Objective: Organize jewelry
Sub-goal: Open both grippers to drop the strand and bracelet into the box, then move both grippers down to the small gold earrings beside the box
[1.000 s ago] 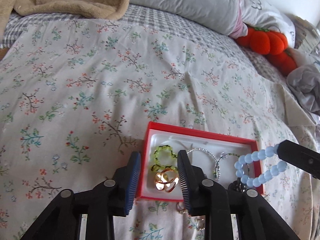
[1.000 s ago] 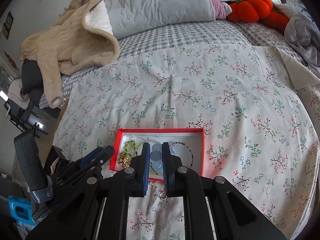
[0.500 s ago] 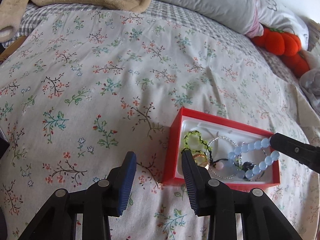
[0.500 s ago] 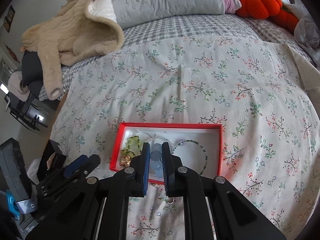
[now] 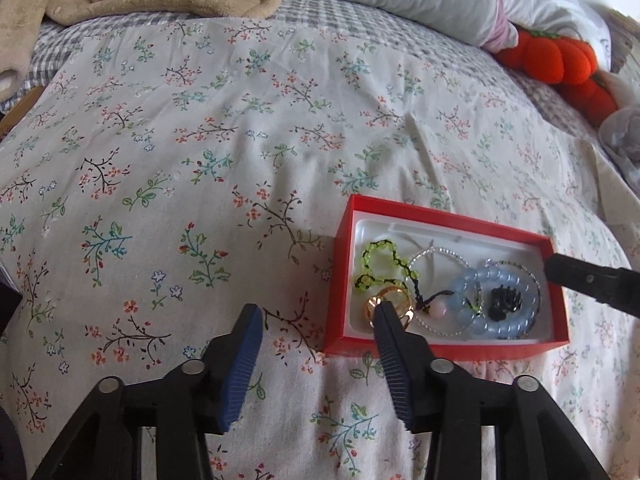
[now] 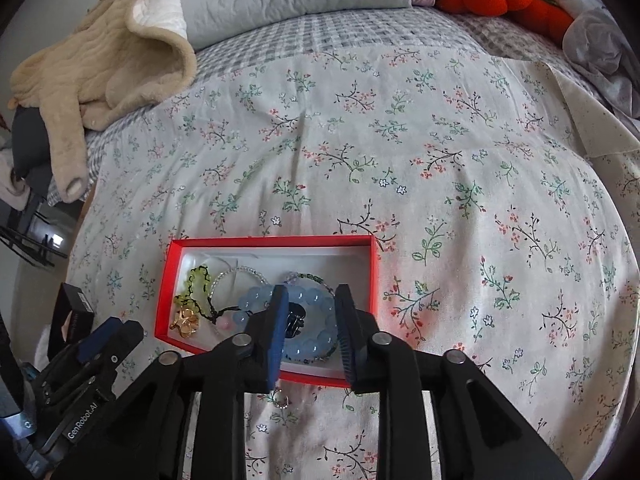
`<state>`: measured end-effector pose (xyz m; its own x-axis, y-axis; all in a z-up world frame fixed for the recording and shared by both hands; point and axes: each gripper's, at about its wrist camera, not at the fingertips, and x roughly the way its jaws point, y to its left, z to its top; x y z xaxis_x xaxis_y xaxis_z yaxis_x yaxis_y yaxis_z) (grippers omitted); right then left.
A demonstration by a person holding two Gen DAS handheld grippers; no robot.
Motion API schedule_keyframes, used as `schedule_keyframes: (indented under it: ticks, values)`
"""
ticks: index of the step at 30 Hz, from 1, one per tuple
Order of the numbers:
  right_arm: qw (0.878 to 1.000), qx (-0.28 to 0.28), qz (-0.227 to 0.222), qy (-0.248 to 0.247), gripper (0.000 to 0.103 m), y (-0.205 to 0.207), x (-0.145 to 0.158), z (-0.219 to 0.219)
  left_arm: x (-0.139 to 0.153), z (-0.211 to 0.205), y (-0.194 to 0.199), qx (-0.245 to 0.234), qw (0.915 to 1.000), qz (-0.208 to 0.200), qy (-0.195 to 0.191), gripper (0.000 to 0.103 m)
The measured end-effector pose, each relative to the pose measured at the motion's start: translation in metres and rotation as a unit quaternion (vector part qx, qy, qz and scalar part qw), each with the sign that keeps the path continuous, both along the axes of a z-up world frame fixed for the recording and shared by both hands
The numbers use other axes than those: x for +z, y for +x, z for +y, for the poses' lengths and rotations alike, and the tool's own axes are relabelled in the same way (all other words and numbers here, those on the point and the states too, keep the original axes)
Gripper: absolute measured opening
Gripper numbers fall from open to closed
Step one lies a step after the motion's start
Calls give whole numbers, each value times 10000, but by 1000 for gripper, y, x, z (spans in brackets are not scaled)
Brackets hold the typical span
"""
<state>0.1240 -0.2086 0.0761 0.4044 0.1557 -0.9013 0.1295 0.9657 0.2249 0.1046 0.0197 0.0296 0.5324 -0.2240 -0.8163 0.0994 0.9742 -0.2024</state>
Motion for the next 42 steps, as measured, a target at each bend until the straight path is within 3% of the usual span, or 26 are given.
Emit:
schedule_keyframes:
  ticks: [2, 9, 19, 24, 28, 34, 37, 42]
  values:
    - [10000, 20, -39, -12, 39, -6, 5, -1, -1, -1, -2, -31, 10000, 33, 81, 53]
    - [9995, 208, 63, -221, 43, -27, 12, 4, -7, -3, -13, -143, 9989, 164, 423, 67]
    - [9974, 365, 269, -553, 57, -56, 2, 8, -23, -7, -25, -244, 9958, 410, 783, 75]
    - [9975, 271, 259, -601, 57, -66, -7, 4, -35, -16, -37, -567, 9959, 50, 697, 78]
    - [9962, 352, 135, -791, 57, -73, -18, 0, -53, -22, -43, -849, 9919, -115, 942, 78]
    - [9931, 573, 133, -1014, 57, -81, -40, -6, -68, -31, -50, -1276, 9875, -351, 861, 78]
    - [9912, 677, 63, -1134, 57, -86, -46, -7, -71, -44, -54, -1604, 9828, -508, 763, 76]
    - [9875, 960, -41, -1248, 57, -94, -52, -1, -71, -60, -49, -1814, 9790, -668, 650, 49]
